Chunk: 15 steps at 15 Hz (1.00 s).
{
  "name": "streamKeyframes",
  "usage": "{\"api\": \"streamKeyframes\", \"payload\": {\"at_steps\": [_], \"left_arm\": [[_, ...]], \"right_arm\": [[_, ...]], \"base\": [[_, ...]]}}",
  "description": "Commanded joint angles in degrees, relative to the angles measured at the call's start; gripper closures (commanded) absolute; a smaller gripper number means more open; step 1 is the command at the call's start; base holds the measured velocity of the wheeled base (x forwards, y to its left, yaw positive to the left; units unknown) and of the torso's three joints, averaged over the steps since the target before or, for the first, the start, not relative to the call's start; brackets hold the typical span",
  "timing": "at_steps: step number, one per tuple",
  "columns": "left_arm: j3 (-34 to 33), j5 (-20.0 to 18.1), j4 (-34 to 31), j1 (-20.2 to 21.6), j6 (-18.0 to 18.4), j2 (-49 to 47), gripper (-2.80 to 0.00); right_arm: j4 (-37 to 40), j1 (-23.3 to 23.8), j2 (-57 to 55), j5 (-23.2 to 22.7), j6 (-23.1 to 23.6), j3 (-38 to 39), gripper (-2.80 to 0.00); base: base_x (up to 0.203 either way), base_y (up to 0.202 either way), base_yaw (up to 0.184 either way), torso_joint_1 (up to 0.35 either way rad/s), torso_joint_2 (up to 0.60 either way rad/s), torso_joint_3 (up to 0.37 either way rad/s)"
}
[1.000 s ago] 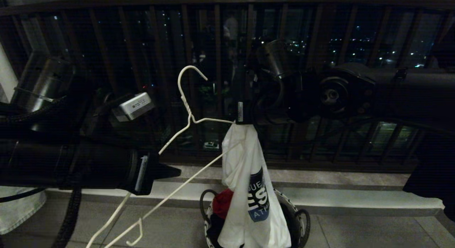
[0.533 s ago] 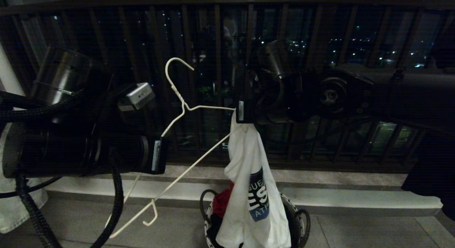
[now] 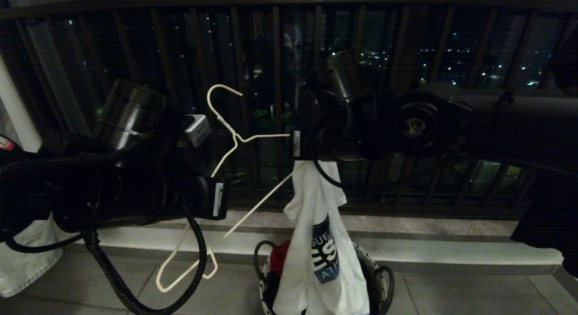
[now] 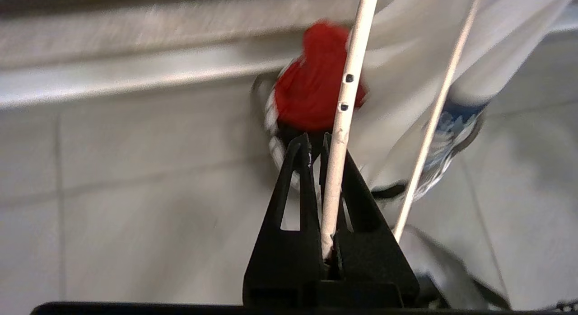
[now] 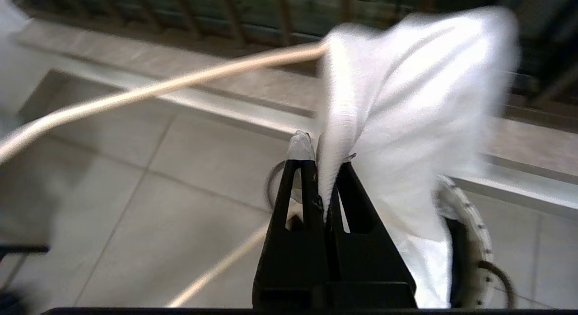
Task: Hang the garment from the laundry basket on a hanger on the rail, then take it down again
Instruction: Hang the clothes on the clothes rack
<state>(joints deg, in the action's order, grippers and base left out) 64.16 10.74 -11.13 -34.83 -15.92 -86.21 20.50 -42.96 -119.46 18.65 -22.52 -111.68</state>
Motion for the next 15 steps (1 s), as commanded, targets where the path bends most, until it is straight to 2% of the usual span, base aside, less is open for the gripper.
{"api": "streamKeyframes", "payload": {"at_steps": [1, 6, 8, 10, 13, 15], "left_arm": [[-3.3, 0.2, 7.2, -1.3, 0.1, -0.4, 0.0], [-4.5, 0.2, 8.7, -1.6, 0.4, 0.1, 0.0], [-6.4, 0.2, 14.6, -1.6, 0.6, 0.2, 0.0], [-9.3, 0.1, 21.1, -1.6, 2.7, 0.5, 0.0], [-12.5, -0.2, 25.7, -1.6, 3.9, 1.1, 0.0], [-14.7, -2.8, 29.9, -1.5, 4.7, 1.1, 0.0]], "right_arm": [[0.1, -2.2, 0.6, 0.1, -0.3, 0.0, 0.0], [0.2, -7.6, 3.9, -0.1, -1.3, 0.0, 0.0], [0.5, -9.7, 5.3, 0.0, -1.7, 0.1, 0.0], [1.0, -11.2, 6.6, 0.0, -2.3, 0.4, 0.0], [1.3, -12.3, 7.2, 0.2, -2.4, 0.5, 0.0], [1.5, -12.8, 7.2, 1.2, -2.3, 0.6, 0.0]], "base": [[0.0, 0.0, 0.0, 0.0, 0.0, 0.0], [0.0, 0.0, 0.0, 0.0, 0.0, 0.0], [0.0, 0.0, 0.0, 0.0, 0.0, 0.0], [0.0, 0.0, 0.0, 0.0, 0.0, 0.0], [0.0, 0.0, 0.0, 0.0, 0.0, 0.0], [0.0, 0.0, 0.0, 0.0, 0.0, 0.0]]}}
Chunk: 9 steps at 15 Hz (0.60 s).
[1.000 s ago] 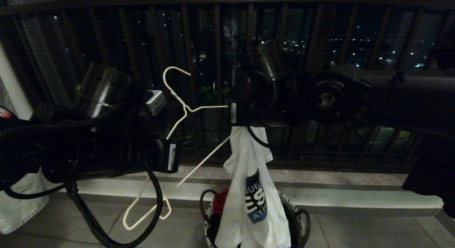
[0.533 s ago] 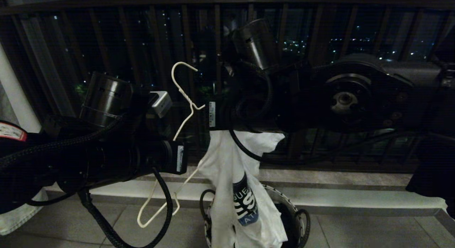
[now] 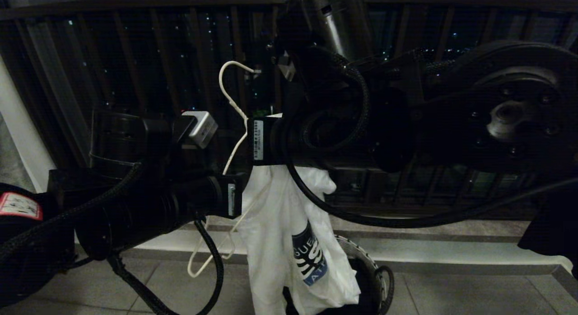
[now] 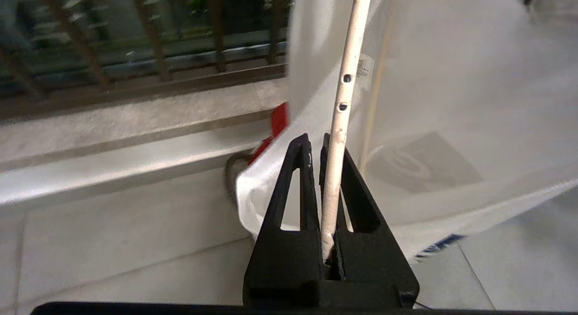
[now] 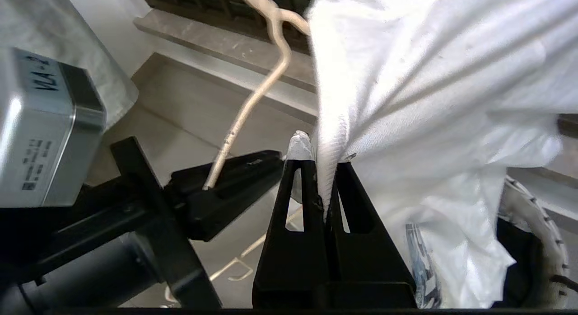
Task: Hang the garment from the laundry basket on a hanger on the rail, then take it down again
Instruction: Hang the clothes on the clothes rack
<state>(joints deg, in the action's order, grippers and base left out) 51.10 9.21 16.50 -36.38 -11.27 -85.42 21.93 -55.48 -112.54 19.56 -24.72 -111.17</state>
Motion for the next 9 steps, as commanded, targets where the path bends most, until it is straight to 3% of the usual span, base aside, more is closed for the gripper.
{"api": "streamKeyframes", "payload": {"at_steps": [1, 9], "left_arm": [[-3.1, -3.6, 5.2, 0.1, 0.1, 0.4, 0.0], [-12.6, -8.9, 32.6, 0.2, 0.1, -4.5, 0.0]], "right_arm": [[0.1, -0.4, -0.3, 2.7, 0.2, 0.3, 0.0], [-0.1, -0.2, -0.8, 4.2, 1.1, 0.6, 0.0]], "base": [[0.0, 0.0, 0.0, 0.0, 0.0, 0.0], [0.0, 0.0, 0.0, 0.0, 0.0, 0.0]]}}
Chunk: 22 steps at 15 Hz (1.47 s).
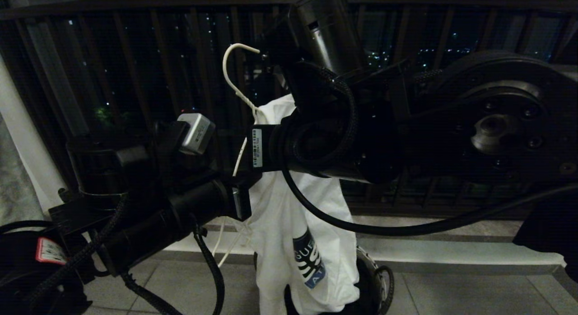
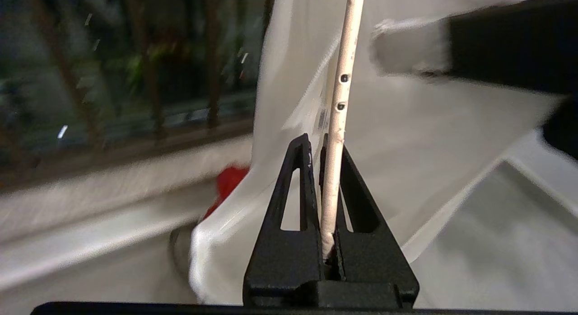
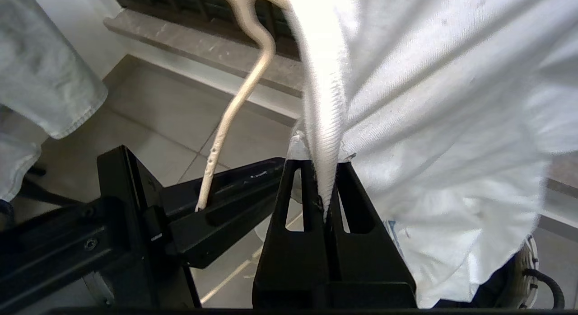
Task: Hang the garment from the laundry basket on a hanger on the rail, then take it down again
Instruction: Hang the clothes on the clothes rack
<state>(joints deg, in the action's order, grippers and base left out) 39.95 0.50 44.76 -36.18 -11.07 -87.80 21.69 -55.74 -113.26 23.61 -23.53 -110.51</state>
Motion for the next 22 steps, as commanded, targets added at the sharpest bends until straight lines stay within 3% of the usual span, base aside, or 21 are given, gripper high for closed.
{"api": "streamKeyframes", "payload": {"at_steps": [1, 8, 10, 11, 16, 19, 20, 22], "left_arm": [[-1.9, -0.2, 6.2, 0.1, -0.1, -3.0, 0.0], [-4.6, -0.1, 20.3, 0.1, 1.2, -6.7, 0.0], [-4.9, 0.0, 21.5, 0.1, 1.3, -6.6, 0.0], [-4.9, 0.0, 21.5, 0.1, 1.3, -6.4, 0.0], [-4.7, 0.0, 21.5, 0.8, 1.4, -4.9, 0.0], [-5.9, -1.0, 21.2, 1.1, 1.4, -2.5, 0.0], [-7.0, -4.1, 21.2, 1.2, 1.4, -1.7, 0.0], [-9.8, -10.9, 21.2, 2.1, 1.3, -0.5, 0.0]], "right_arm": [[0.0, 0.1, 0.1, 0.2, -0.1, -0.1, 0.0], [-0.1, 0.5, 0.1, 2.0, 2.4, -0.2, 0.0], [0.0, 0.6, 0.2, 2.3, 2.9, -0.1, 0.0], [0.2, 0.6, 0.3, 2.4, 3.1, -0.1, -2.8], [3.4, 0.7, 3.2, 4.1, 2.8, 0.8, -2.8], [5.3, 0.9, 8.1, 5.6, 3.0, 5.2, -2.8], [5.5, 1.4, 9.1, 6.6, 4.0, 7.1, 0.0], [5.6, 2.0, 10.5, 8.5, 6.2, 8.6, 0.0]], "base": [[0.0, 0.0, 0.0, 0.0, 0.0, 0.0], [0.0, 0.0, 0.0, 0.0, 0.0, 0.0], [0.0, 0.0, 0.0, 0.0, 0.0, 0.0], [0.0, 0.0, 0.0, 0.0, 0.0, 0.0], [0.0, 0.0, 0.0, 0.0, 0.0, 0.0], [0.0, 0.0, 0.0, 0.0, 0.0, 0.0], [0.0, 0.0, 0.0, 0.0, 0.0, 0.0], [0.0, 0.0, 0.0, 0.0, 0.0, 0.0]]}}
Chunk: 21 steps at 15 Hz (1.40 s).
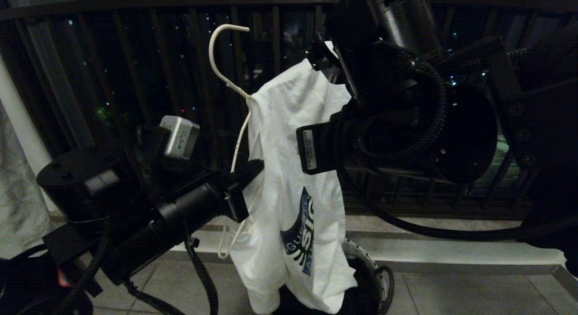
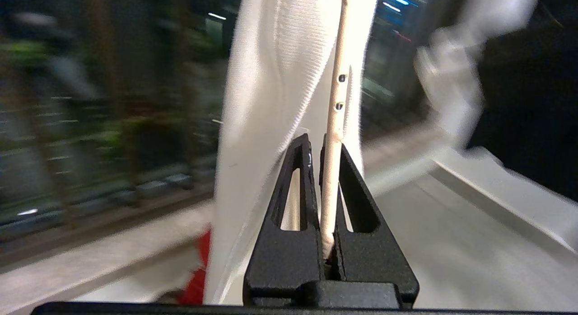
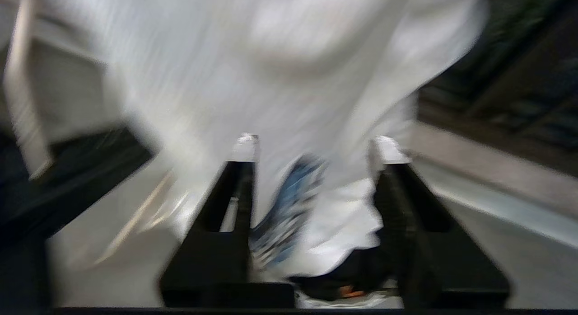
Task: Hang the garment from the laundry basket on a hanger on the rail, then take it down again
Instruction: Hang the clothes on the clothes rack
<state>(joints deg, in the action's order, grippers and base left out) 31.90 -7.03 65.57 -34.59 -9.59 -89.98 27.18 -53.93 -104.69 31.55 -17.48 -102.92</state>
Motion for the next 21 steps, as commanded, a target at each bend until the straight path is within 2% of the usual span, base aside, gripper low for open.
{"api": "streamKeyframes", "payload": {"at_steps": [1, 4, 6, 7, 10, 12, 13, 14, 16, 21], "left_arm": [[-2.5, -4.8, 0.4, 0.7, -0.2, 2.0, 0.0], [-4.3, -7.8, 0.5, 0.9, -0.2, 2.6, 0.0], [-5.8, -13.7, 0.5, 1.3, -0.7, 5.8, 0.0], [-6.6, -15.9, 0.4, 1.5, -1.4, 6.9, 0.0], [-7.4, -17.6, 0.4, 1.6, -2.9, 7.0, 0.0], [-8.1, -21.2, 0.2, 1.6, -4.5, 8.2, 0.0], [-8.4, -22.5, -0.2, 1.6, -4.6, 8.8, 0.0], [-8.6, -22.7, -0.2, 1.6, -4.6, 9.1, 0.0], [-9.3, -23.9, -0.2, 1.5, -4.6, 9.5, 0.0], [-10.7, -28.2, -1.4, 1.5, -4.7, 10.1, 0.0]], "right_arm": [[0.2, 0.2, 2.9, 1.9, 2.0, 1.1, 0.0], [3.6, -1.7, 6.5, 4.8, 6.6, 1.1, 0.0], [6.6, -3.9, 7.3, 7.9, 8.9, 0.4, 0.0], [6.6, -4.0, 7.2, 8.5, 11.7, -0.2, 0.0], [6.7, -4.3, 8.0, 7.9, 23.4, -3.9, 0.0], [6.8, -4.1, 8.4, 2.7, 32.8, -5.5, 0.0], [6.9, -3.8, 8.6, 0.7, 37.2, -6.3, -2.8], [7.2, -3.7, 8.4, -1.2, 39.0, -8.3, -2.8], [7.8, -3.6, 7.3, -8.7, 40.2, -9.7, -2.8], [8.2, -3.5, 7.4, -14.6, 45.1, -9.1, -2.8]], "base": [[0.0, 0.0, 0.0, 0.0, 0.0, 0.0], [0.0, 0.0, 0.0, 0.0, 0.0, 0.0], [0.0, 0.0, 0.0, 0.0, 0.0, 0.0], [0.0, 0.0, 0.0, 0.0, 0.0, 0.0], [0.0, 0.0, 0.0, 0.0, 0.0, 0.0], [0.0, 0.0, 0.0, 0.0, 0.0, 0.0], [0.0, 0.0, 0.0, 0.0, 0.0, 0.0], [0.0, 0.0, 0.0, 0.0, 0.0, 0.0], [0.0, 0.0, 0.0, 0.0, 0.0, 0.0], [0.0, 0.0, 0.0, 0.0, 0.0, 0.0]]}}
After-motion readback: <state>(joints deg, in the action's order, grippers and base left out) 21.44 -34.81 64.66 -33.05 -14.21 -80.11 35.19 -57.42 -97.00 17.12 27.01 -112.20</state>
